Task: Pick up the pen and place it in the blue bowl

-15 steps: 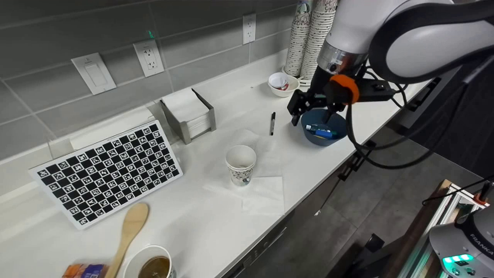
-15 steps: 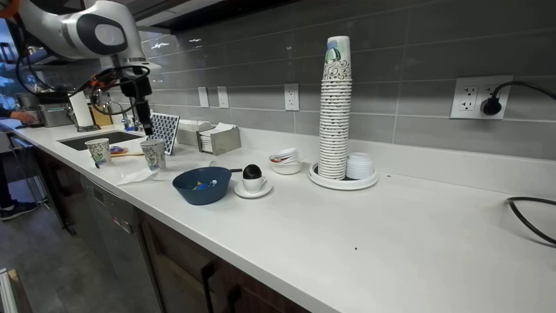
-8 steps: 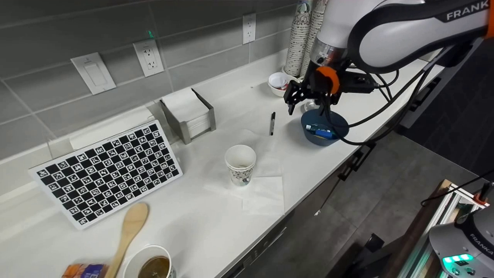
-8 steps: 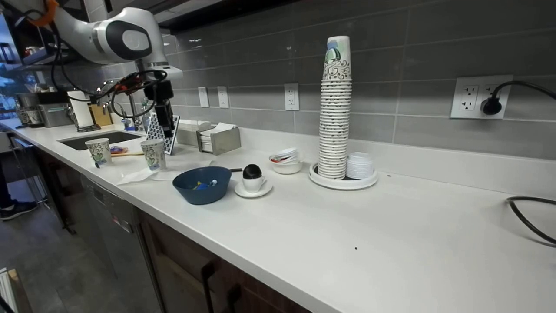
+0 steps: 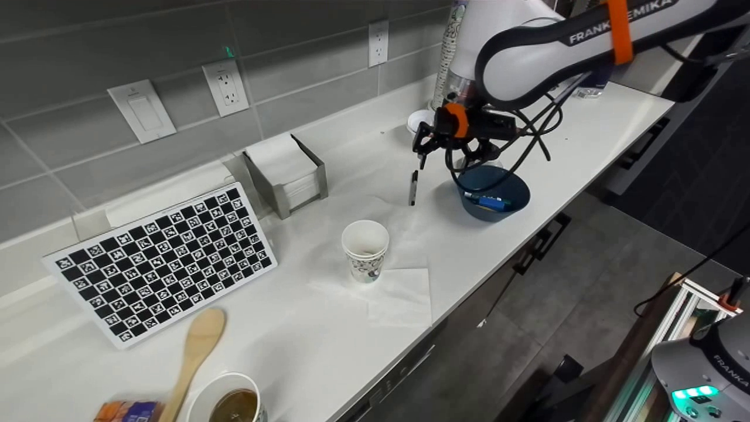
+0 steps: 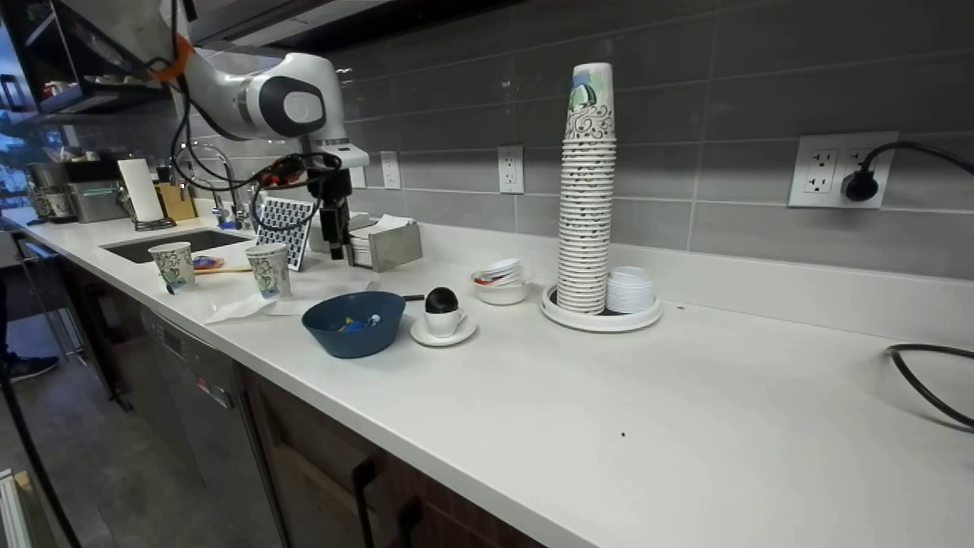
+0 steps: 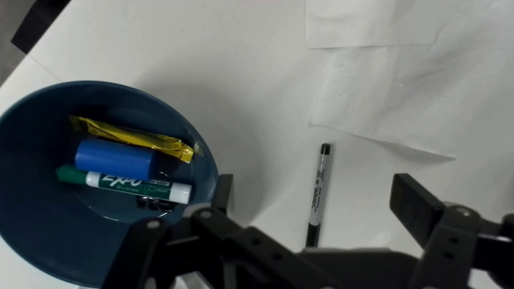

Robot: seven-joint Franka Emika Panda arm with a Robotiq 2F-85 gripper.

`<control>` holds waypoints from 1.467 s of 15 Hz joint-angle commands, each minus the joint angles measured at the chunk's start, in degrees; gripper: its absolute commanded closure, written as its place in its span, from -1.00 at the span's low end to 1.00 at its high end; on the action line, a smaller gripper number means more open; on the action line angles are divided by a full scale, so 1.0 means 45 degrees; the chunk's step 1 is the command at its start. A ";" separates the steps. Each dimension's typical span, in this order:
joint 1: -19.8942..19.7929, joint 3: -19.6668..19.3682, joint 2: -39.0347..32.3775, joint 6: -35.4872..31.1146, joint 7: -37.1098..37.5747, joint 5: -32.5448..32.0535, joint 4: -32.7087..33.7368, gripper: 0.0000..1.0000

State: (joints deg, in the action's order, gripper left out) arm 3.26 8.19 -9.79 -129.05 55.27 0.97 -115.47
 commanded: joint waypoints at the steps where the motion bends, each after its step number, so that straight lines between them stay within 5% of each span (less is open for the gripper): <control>1: 0.0616 -0.0667 -0.2162 0.0515 0.0294 -0.0433 0.2113 -1.00; 3: 0.0799 -0.0992 -0.2954 0.0693 0.0297 -0.0234 0.2905 -1.00; 4: 0.0792 -0.0982 -0.2003 0.0156 -0.0101 0.0085 0.1644 -1.00; 8: 0.0865 -0.1119 -0.2329 0.0148 -0.0142 0.0089 0.1862 -1.00; 11: 0.0419 -0.0768 -0.2999 -0.1503 -0.1298 0.1617 0.2078 -1.00; 16: 0.0186 -0.0973 -0.3896 -0.1838 -0.2608 0.3104 0.2348 -0.96; 17: 0.0207 -0.1066 -0.4107 -0.1981 -0.2582 0.3178 0.2459 -0.66; 22: 0.0768 -0.1549 -0.4810 -0.2187 -0.2115 0.2578 0.3202 0.09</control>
State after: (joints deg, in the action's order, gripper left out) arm 4.58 2.79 -29.15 -138.55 44.86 13.46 -104.40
